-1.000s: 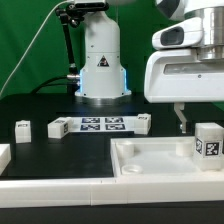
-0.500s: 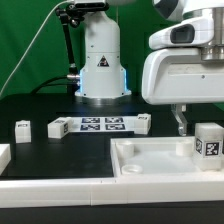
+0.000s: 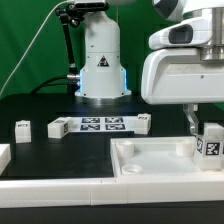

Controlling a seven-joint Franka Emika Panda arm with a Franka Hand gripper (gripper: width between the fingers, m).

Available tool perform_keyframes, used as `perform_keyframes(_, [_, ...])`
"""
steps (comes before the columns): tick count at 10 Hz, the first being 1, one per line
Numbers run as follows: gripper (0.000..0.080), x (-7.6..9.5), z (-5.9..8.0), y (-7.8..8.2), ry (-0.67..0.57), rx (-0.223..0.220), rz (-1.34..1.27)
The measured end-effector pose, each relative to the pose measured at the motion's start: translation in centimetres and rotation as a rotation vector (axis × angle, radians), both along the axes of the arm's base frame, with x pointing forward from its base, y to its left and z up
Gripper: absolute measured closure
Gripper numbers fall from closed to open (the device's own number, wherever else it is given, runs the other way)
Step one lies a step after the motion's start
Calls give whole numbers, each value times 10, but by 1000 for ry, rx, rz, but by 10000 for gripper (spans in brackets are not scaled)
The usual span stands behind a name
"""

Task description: Assemble one leg

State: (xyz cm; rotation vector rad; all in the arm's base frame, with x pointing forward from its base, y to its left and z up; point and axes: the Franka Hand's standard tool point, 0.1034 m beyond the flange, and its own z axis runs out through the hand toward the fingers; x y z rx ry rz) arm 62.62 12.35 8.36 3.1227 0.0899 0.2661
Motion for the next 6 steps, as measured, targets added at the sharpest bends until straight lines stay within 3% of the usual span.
perform_keyframes(1, [511, 0, 0, 0, 0, 1, -4])
perform_keyframes(6, [510, -3, -1, -6, -25, 102, -650])
